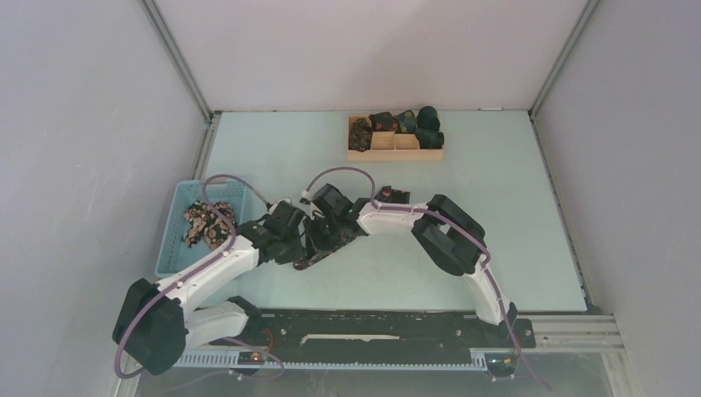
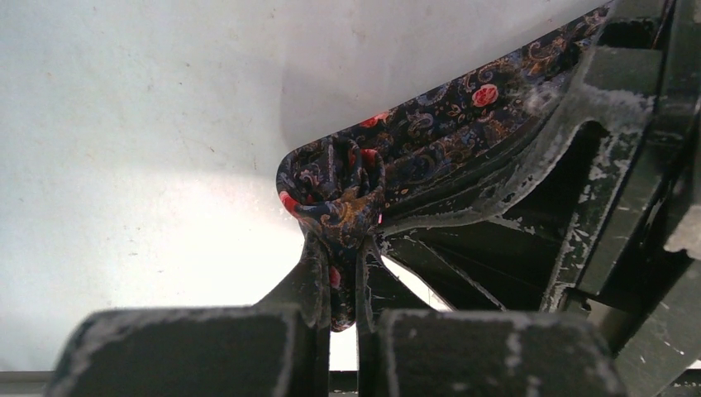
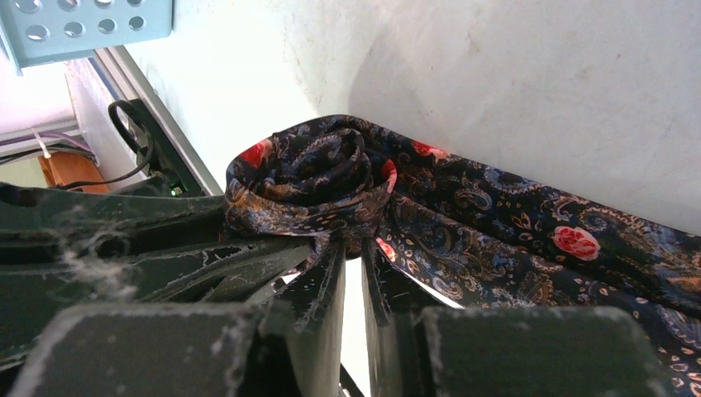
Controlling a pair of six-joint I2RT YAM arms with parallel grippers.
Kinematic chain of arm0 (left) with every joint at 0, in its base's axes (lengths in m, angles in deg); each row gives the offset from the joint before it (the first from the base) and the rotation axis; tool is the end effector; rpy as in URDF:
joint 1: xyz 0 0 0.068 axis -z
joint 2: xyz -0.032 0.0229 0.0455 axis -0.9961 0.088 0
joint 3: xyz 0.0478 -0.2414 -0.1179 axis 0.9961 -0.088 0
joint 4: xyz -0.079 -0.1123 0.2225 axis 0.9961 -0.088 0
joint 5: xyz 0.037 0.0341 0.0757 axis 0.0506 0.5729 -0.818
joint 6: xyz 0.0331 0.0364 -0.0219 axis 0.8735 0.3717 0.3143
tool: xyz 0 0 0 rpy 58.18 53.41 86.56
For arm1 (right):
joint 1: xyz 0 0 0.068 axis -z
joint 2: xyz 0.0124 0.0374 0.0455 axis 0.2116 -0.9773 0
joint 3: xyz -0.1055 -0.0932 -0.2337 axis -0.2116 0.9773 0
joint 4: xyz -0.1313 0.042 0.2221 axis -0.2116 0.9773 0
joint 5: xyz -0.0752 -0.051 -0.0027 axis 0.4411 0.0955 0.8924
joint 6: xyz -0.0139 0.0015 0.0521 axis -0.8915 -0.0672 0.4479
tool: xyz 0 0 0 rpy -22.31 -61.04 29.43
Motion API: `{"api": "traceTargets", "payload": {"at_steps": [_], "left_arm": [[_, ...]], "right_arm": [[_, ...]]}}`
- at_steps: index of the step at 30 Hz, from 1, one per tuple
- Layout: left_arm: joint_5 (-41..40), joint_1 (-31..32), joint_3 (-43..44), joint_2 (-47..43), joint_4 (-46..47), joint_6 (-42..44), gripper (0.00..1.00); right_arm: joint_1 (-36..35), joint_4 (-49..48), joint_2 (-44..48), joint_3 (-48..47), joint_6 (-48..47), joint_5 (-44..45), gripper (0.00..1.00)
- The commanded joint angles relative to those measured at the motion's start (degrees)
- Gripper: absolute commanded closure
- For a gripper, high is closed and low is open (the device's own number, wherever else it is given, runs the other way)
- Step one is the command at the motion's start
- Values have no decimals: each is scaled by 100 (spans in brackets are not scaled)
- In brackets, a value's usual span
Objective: Roll the ties
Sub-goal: Roll the tie at the center of the board.
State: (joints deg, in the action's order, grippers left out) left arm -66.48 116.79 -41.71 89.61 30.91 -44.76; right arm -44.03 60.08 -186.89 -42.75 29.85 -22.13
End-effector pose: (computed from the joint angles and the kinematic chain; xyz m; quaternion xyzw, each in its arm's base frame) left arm 0.1660 -0.0961 0.1922 -0.1125 0.9671 -0.0646 0.2190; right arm 0.2427 0.3946 0.1390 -0.2265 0.8878 0.3982 0.0448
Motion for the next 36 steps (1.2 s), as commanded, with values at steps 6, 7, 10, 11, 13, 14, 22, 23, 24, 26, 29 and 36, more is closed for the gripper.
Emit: {"api": "traceTargets", "payload": {"at_steps": [6,7,10,11,13,14,22,23,24,26,29,36], "left_arm": [[-162,174,431,462,100,-15,100],[-182,188,461,517,90,-15,100],[-250,238,534,687,53,-39,100],[-302,258,567,736,25,-48,100],[-400,306,660,860,-69,-57,100],[-492,334,725,914,-145,-66,100],[-1114,591,1343,1458,-1026,-46,100],[-1198,622,1385,1476,-1141,-57,100],[-1280,645,1423,1492,-1251,-65,100],[-1439,665,1484,1543,-1466,-72,100],[-1682,673,1593,1754,-1755,-52,100],[-2257,791,1934,2445,-2268,-141,100]], "right_arm": [[116,-349,306,255,-68,-242,84],[146,-339,333,296,-87,-236,84],[211,-267,412,344,-155,-211,84],[228,-242,446,363,-188,-201,84],[268,-209,533,417,-252,-176,84],[305,-198,575,448,-266,-157,84],[503,-126,950,704,-428,-67,84],[531,-123,1005,757,-451,-50,84],[561,-127,1057,814,-465,-43,84],[637,-140,1174,930,-467,-17,84],[760,-151,1376,1137,-463,21,84],[1160,-143,1857,1678,-375,227,83]]}}
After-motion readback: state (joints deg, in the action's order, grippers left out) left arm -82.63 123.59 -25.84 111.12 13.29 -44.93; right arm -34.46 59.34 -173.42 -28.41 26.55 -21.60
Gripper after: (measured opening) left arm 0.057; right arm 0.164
